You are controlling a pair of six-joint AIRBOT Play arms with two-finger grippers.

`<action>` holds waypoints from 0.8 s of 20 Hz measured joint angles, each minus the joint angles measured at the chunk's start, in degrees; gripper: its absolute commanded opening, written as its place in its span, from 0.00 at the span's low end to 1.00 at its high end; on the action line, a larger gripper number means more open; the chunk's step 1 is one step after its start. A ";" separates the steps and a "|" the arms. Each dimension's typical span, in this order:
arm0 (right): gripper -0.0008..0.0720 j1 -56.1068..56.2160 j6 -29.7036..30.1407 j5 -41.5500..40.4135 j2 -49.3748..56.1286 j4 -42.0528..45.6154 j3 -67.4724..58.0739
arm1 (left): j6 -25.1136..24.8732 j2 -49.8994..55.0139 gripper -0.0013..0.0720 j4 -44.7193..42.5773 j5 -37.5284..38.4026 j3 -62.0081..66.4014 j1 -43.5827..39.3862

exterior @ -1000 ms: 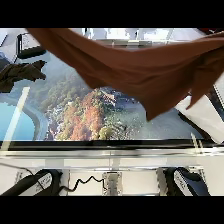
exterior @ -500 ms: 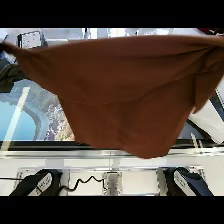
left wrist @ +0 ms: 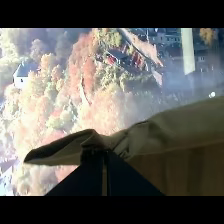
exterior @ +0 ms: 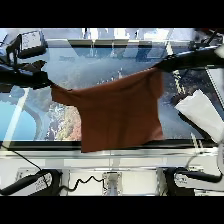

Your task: Fold the shirts.

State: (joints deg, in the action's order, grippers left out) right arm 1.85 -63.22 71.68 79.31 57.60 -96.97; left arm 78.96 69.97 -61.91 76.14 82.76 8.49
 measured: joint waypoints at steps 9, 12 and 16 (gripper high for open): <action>0.53 12.68 -2.64 -20.17 16.85 3.39 -0.11 | 1.92 15.67 0.77 3.93 -14.29 -1.03 0.00; 0.53 13.16 -2.62 -21.68 17.84 4.96 -2.29 | 2.64 17.18 0.87 5.64 -17.88 0.37 0.00; 0.53 12.48 -7.93 -16.81 18.27 16.35 -6.03 | 0.00 17.81 0.86 7.74 -17.05 5.07 0.00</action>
State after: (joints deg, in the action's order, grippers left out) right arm 14.33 -71.16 54.87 97.58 73.95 -103.00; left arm 78.96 87.79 -54.17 59.09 87.83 8.49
